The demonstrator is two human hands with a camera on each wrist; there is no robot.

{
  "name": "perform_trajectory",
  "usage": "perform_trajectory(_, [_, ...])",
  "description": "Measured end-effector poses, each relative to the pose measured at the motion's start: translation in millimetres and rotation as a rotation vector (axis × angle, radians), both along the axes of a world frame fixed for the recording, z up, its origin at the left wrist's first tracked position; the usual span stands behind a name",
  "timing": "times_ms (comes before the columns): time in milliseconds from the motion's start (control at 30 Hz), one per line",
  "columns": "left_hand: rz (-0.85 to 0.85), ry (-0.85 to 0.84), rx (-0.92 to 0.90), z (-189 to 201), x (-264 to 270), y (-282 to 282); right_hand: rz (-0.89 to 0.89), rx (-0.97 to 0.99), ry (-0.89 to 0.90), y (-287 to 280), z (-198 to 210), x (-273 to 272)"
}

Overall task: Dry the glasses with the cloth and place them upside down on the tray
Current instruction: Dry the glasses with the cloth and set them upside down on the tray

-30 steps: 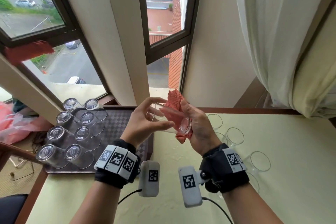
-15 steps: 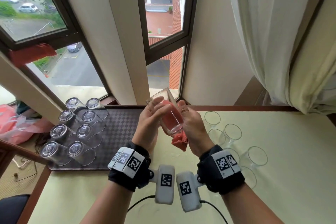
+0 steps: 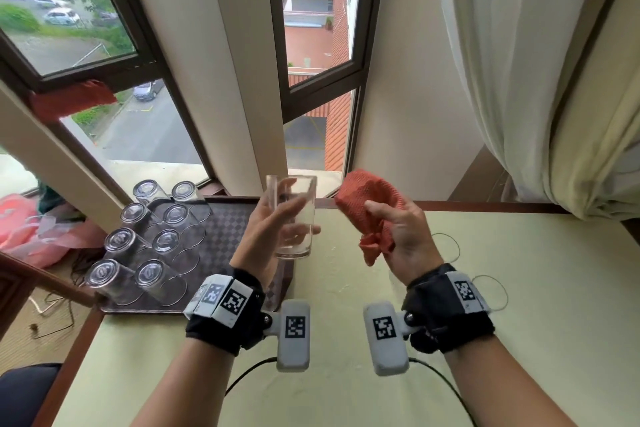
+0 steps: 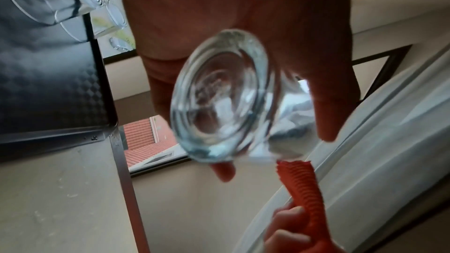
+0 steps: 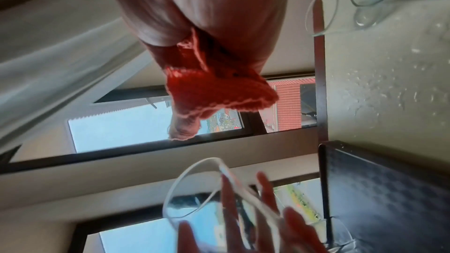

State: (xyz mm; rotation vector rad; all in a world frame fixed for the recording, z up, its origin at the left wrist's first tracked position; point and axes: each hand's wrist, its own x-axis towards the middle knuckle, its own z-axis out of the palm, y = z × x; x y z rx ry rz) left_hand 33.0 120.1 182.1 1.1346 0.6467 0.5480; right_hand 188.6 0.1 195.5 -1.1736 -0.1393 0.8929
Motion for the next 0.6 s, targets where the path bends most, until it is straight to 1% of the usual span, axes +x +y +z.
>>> perform_trajectory(100, [-0.128,0.117,0.056,-1,-8,0,-0.064,0.154,0.078,-3,6,7])
perform_trajectory(167, [-0.213,0.171,0.072,-4,-10,-2,-0.073,0.192,0.056,-3,6,7])
perform_trajectory(233, [-0.286,0.203,0.093,-7,-10,-6,0.003,0.145,-0.064,-4,4,-2])
perform_trajectory(300, [-0.325,0.218,0.112,-12,-10,-11,0.126,0.067,-0.252,-8,-2,-10])
perform_trajectory(400, [-0.297,0.23,0.126,-21,-8,-17,0.27,0.06,-0.477,-15,-17,-14])
perform_trajectory(500, [-0.248,0.235,0.116,-33,-8,-25,0.372,0.048,-0.703,-20,-32,-14])
perform_trajectory(600, [-0.243,0.214,0.102,-41,-8,-33,0.462,0.008,-0.856,-31,-36,-13])
